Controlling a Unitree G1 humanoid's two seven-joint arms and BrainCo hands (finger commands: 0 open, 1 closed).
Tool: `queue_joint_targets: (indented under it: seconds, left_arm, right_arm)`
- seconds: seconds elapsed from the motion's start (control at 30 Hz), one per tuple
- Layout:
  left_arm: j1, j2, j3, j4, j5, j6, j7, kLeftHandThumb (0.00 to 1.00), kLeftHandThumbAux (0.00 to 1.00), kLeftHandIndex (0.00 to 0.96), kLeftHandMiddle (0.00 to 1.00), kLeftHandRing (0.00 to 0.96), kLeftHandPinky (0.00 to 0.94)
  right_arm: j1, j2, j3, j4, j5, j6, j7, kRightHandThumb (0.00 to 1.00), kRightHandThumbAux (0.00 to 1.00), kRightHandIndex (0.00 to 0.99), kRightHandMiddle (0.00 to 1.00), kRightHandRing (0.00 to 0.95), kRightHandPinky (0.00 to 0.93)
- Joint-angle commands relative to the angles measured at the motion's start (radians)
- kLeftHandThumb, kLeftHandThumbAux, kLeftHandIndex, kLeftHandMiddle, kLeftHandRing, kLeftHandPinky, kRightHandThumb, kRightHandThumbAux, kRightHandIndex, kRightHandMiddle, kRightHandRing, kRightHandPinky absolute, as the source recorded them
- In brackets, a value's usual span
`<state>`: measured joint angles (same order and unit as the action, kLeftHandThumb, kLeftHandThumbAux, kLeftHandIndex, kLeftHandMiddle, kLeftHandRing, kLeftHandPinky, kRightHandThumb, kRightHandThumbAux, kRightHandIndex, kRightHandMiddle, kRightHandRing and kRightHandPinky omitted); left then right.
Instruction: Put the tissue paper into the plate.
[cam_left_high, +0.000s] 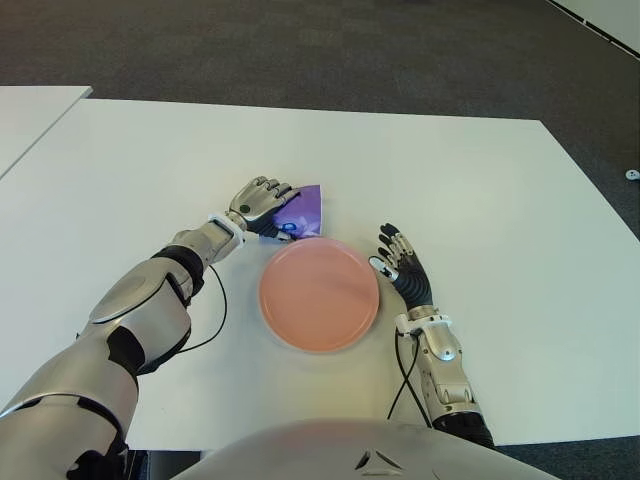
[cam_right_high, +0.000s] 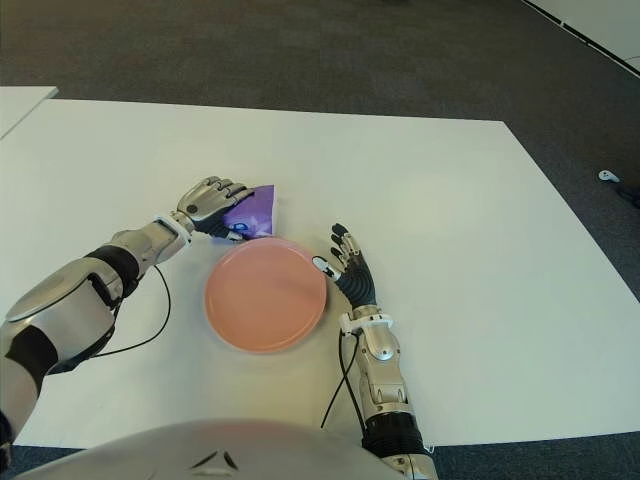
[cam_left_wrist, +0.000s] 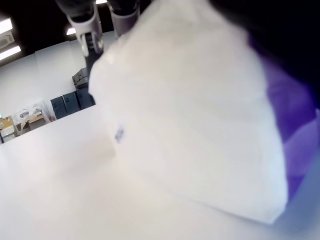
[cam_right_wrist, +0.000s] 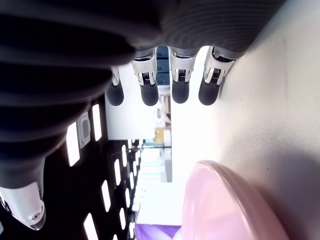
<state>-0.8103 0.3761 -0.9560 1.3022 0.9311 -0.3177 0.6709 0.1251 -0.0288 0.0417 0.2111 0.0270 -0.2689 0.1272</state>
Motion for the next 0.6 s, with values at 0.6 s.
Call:
queue_joint_targets:
  seconds: [0.6]
  left_arm:
    - [0.122,-0.019,0.031,0.058,0.003,-0.026,-0.071,0.722,0.698,0.443,0.837,0.812,0.807]
  right_arm:
    - [0.052,-0.001,-0.001,0.095,-0.002,0.068,-0.001,0.096,0.616,0.0,0.0,0.0,0.0]
